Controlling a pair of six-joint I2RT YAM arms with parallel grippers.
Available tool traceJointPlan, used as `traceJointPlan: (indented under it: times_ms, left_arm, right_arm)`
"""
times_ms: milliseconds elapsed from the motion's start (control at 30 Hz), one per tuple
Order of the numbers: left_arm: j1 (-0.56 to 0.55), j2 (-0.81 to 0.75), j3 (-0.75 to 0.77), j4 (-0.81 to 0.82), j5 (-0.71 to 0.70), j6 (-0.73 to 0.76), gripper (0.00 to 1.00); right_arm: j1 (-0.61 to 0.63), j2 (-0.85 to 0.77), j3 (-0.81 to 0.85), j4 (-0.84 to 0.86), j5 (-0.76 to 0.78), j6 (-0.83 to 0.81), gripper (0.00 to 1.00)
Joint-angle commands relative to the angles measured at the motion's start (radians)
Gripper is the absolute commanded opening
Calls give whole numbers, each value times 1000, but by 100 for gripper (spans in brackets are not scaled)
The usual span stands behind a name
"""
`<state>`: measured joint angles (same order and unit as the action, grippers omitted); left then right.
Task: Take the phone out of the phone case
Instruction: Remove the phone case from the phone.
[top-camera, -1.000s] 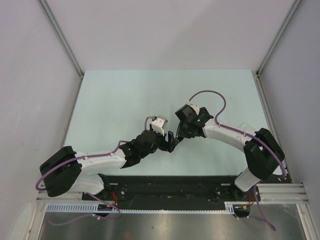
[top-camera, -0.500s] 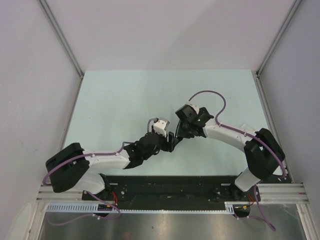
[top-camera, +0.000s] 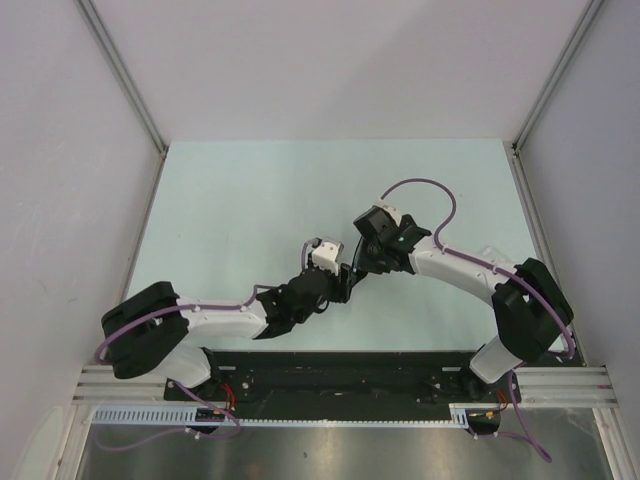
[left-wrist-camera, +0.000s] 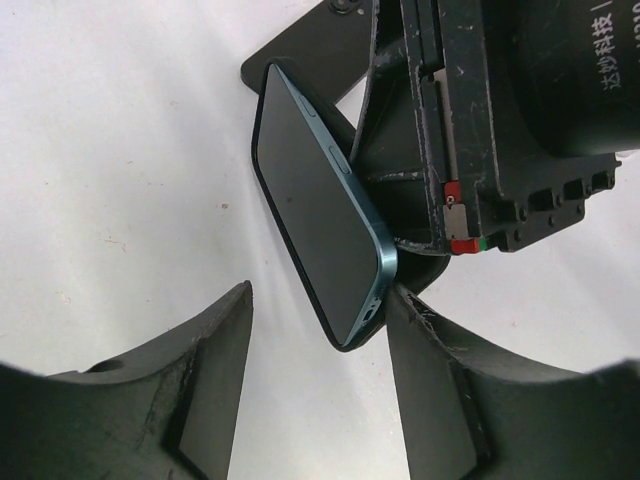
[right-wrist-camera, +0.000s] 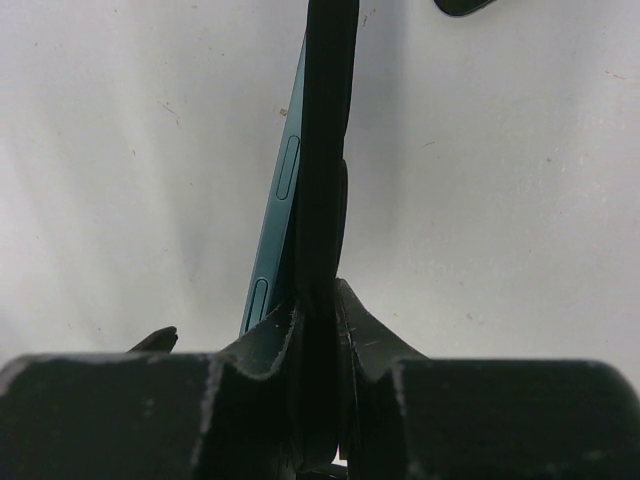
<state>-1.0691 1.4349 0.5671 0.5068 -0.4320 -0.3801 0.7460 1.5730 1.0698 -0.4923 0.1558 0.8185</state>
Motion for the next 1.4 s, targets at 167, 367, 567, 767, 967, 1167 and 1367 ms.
traceJointPlan:
  times_ms: [167,367,567,767,967,1167,1367]
  left_arm:
    - [1,-33,11,-5,-148,10,58]
    - [1,27,56,19,-183,66,52]
    - [0,88,94,12,-275,73,42]
    - [0,130,152,4,-324,141,48]
    - [1,162,172,29,-313,149,51]
    - [27,159,163,47,-257,126,39]
    - [50,111,136,45,-232,104,9]
  right_arm:
    - [13,-60,45,41,-12,4,0]
    - [18,-70,45,54,-22,7,0]
    - [19,-90,45,35,-15,2,0]
    - [23,-99,45,43,-22,-2,0]
    - [27,-116,45,41,-27,-1,0]
    - [27,-143,45,32,-24,-1,0]
    - [21,-159,45,23,-28,-5,0]
